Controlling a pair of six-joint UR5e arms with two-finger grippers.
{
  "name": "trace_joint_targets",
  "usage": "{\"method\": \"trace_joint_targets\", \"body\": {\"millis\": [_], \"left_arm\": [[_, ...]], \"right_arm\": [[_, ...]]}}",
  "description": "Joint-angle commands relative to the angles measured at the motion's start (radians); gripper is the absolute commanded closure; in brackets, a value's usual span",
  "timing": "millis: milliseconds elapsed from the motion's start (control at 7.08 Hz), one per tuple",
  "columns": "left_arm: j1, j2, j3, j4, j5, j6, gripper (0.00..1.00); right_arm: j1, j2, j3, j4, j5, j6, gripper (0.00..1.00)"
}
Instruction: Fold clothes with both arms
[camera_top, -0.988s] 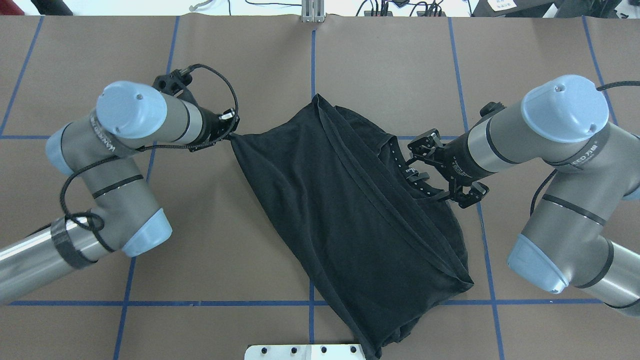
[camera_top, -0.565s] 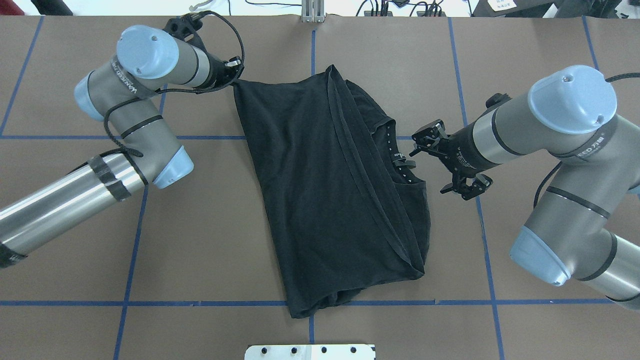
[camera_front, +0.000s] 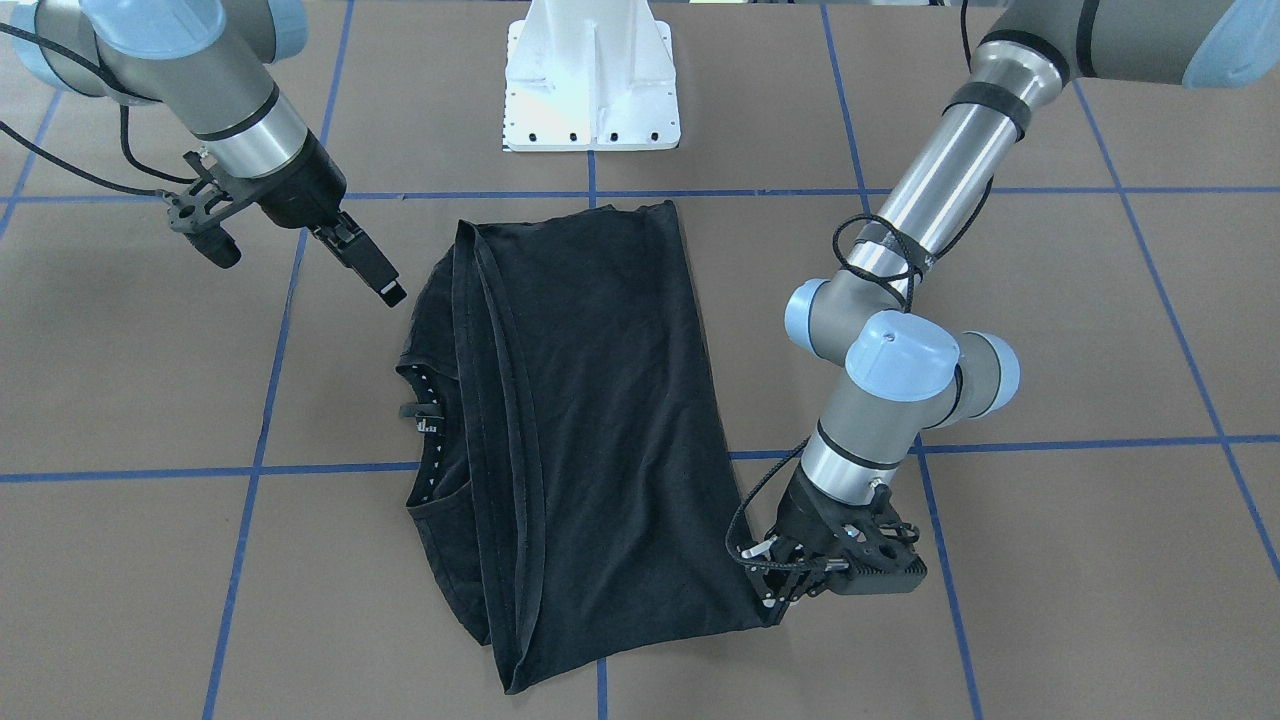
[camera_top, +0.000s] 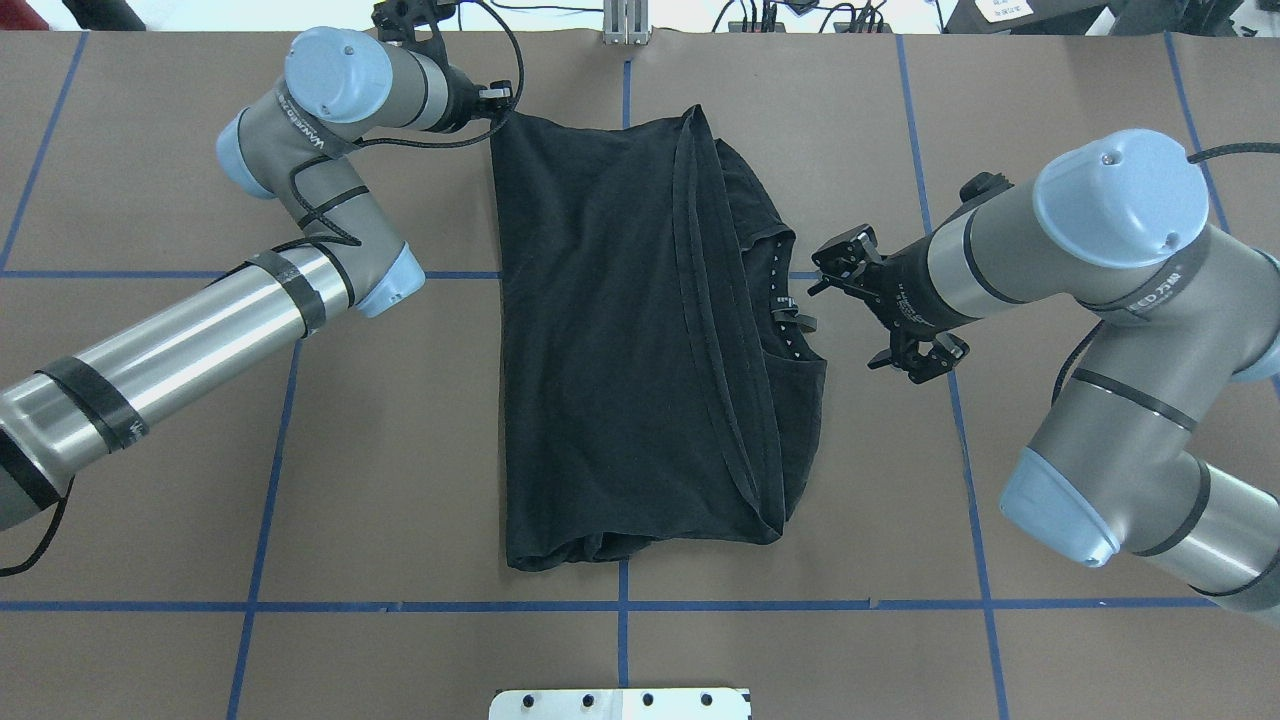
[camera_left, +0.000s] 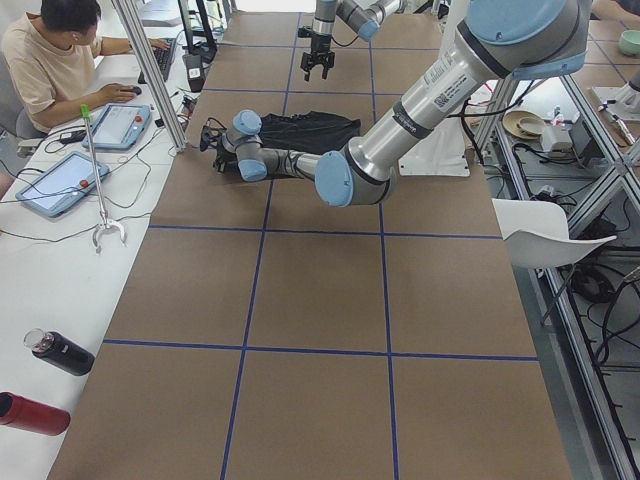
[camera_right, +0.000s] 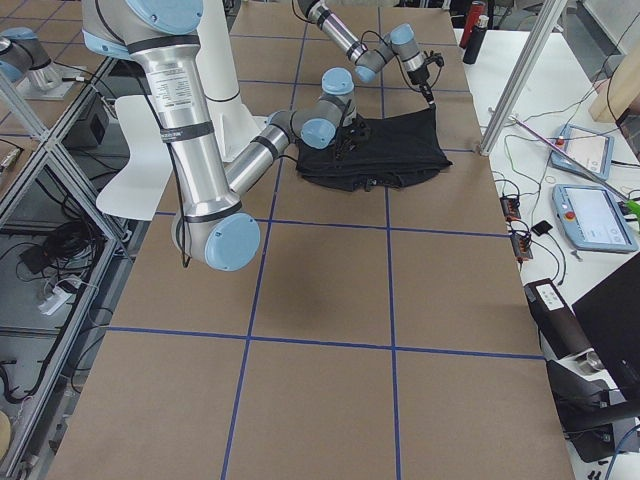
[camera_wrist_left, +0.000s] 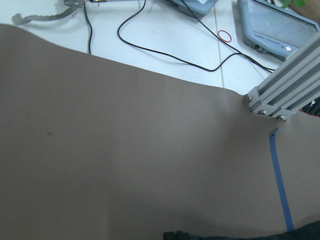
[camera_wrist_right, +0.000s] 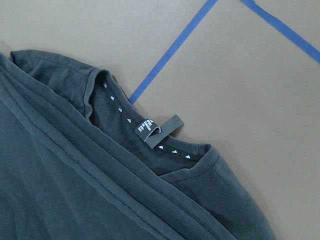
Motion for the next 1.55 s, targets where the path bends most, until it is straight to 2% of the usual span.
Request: {"method": "trace_joint_targets", "body": {"millis": [0,141,282,423,565,706,847,988,1129,1270,1411], "left_arm": [[-0.013,-0.006,0.010,-0.013,0.007,0.022,0.00],[-0.019,0.042,-0.065,-0.010,0.004,0.031,0.00],[-0.017,0.172,-0.234,-0.007,-0.011,0.054,0.00],[-0.020,0.301,-0.392,-0.004,-0.071,0.082,0.00],[-0.030,0.372,-0.486,0.007,-0.082,0.079,0.00],[-0.030,0.452,-0.581,0.057,-0.090,0.086,0.00],[-0.043,0.501,-0.649,0.112,-0.161,0.176,0.00],[-0.063,0.600,-0.739,0.126,-0.188,0.230,0.00],[-0.074,0.656,-0.790,0.168,-0.189,0.243,0.01],[-0.091,0.663,-0.821,0.255,-0.185,0.246,0.02],[-0.093,0.688,-0.846,0.293,-0.183,0.247,0.02]], "right_arm": [[-0.037,0.063,-0.055,-0.001,-0.043,0.000,0.00],[-0.060,0.069,-0.060,0.008,-0.067,-0.013,0.00],[-0.093,0.083,-0.055,0.006,-0.092,-0.092,0.00],[-0.133,0.106,-0.057,0.002,-0.133,-0.141,0.00],[-0.159,0.103,-0.052,-0.001,-0.143,-0.148,0.00],[-0.187,0.094,-0.048,-0.005,-0.147,-0.251,0.00],[-0.231,0.099,-0.040,-0.074,-0.163,-0.436,0.02],[-0.265,0.105,-0.029,-0.140,-0.179,-0.649,0.04],[-0.290,0.109,-0.026,-0.211,-0.184,-0.803,0.07],[-0.304,0.121,-0.026,-0.277,-0.199,-0.951,0.11],[-0.314,0.131,-0.025,-0.347,-0.239,-1.102,0.19]]}}
